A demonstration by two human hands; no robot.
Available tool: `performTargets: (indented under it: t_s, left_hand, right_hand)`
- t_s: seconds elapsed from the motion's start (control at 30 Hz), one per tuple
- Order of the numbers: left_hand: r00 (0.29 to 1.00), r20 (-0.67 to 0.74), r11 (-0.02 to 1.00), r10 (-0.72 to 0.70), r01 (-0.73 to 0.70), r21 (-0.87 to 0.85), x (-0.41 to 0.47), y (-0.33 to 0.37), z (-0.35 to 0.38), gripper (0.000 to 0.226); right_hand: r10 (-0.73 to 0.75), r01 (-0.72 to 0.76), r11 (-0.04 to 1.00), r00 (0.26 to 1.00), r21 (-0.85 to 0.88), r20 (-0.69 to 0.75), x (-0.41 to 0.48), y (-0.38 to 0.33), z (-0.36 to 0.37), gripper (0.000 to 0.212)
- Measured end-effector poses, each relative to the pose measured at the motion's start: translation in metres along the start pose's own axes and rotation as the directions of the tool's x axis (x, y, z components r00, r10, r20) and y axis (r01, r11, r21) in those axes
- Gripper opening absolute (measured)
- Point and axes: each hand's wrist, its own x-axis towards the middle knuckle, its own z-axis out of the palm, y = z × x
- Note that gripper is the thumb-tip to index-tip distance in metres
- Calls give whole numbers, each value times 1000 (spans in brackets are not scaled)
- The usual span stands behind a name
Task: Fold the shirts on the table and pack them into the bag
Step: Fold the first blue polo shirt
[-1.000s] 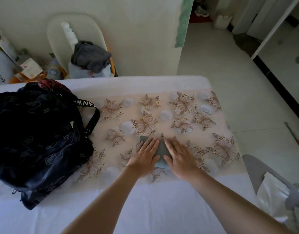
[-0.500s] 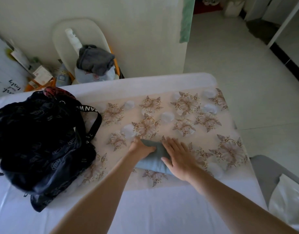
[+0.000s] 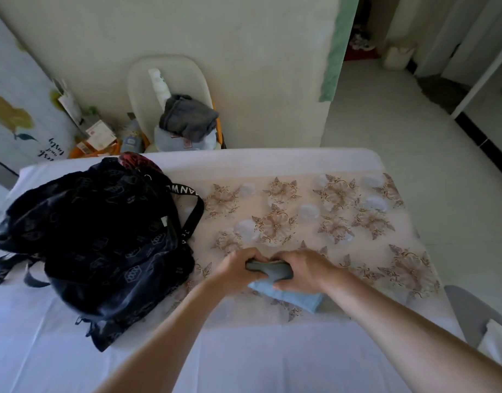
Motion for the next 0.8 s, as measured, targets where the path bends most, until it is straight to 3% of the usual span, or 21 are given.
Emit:
performTargets:
  t_s: [0.07,0.17,0.33,0.5,0.6,0.7,0.8]
  left_hand:
    - [997,-46,998,59,-58,15,-19,-11,-28,22]
    - [981,-160,993,113,-118,-25,-53,-30,-76,16]
    - [876,-461,979,143,-194,-66,-98,-75,-164,13]
    - [817,-576,984,40,-130,-117,-121,-137,-225,17]
    - [803,-588,986,-91,-11,-167,-121,-175,-244,41]
    - [762,-644,993,-69,117,33,-121,-211,-239,61]
    - [829,-555,982,-70,156,109,-120,-237,-219,61]
  right_hand:
    - [21,-20,996,1000,88,-6,7,-30,4,42]
    - [-16,32,985,995,167,-96,22,-80,5,31]
    - [-72,112,974,977,195,-199,64,-180,-9,38]
    - [-56,90,953,991,288,-122,117,-268,-10,47]
    - [-13,34,942,998,335,-66,155,-303,5,46]
    - [77,-61,921,997,385,-28,187,-320,28,45]
    - [326,-308,884,945,352,9,208,-325,55,51]
